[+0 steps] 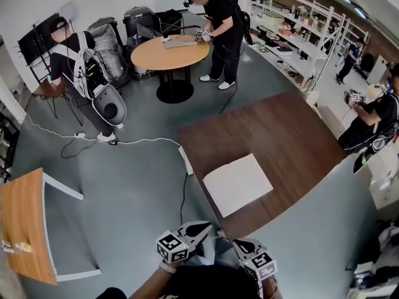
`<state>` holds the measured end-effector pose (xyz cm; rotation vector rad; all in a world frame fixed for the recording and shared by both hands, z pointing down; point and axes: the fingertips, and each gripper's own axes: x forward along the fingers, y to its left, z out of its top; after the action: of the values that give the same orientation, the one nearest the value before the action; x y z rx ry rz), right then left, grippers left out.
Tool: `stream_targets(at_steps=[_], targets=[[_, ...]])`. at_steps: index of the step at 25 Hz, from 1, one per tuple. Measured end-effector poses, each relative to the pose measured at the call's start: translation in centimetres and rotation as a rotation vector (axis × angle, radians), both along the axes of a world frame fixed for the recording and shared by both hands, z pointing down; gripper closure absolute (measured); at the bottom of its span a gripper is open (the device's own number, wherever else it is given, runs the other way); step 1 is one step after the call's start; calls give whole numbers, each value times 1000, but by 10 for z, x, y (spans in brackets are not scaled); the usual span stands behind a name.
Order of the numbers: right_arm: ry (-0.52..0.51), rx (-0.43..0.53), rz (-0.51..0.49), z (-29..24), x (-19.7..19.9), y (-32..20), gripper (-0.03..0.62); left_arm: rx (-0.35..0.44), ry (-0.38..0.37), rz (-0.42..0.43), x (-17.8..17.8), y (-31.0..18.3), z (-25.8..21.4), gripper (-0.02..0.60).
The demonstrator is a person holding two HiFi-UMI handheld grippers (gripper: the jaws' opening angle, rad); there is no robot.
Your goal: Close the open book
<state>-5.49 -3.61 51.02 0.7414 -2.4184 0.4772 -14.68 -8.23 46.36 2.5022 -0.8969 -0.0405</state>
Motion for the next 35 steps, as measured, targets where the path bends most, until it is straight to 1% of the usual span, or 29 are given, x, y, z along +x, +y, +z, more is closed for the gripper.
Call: stream_targets(at_steps=[4, 7, 10, 16, 19, 23, 26, 30, 35], targets=[[-25, -23, 22, 3, 14, -16, 606, -5, -7, 15, 21, -11, 1, 577], [-52, -8, 27, -2, 19, -36, 606, -7, -14, 27, 35, -22, 1, 577], [-44, -15, 7, 5, 34, -51, 606, -3, -22, 28, 49, -37, -1, 577], [-58, -9, 25, -5, 60, -94, 606, 10, -49, 22, 74, -68, -3, 577], [-85, -1, 6, 5, 71, -107, 606, 10, -57, 12, 83, -83, -6, 577], [-90, 4, -28, 13, 84, -124, 606, -3, -50, 3, 104, -97, -2, 577], [-102, 5, -39, 18, 93, -138, 606, -38, -48, -29, 115, -108, 9, 577], [-107, -1, -32, 27, 107, -157, 606, -118, -48, -62, 125, -122, 34, 577], [-109, -20, -10, 34, 123, -169, 606, -232, 50, -113, 132, -126, 56, 577]])
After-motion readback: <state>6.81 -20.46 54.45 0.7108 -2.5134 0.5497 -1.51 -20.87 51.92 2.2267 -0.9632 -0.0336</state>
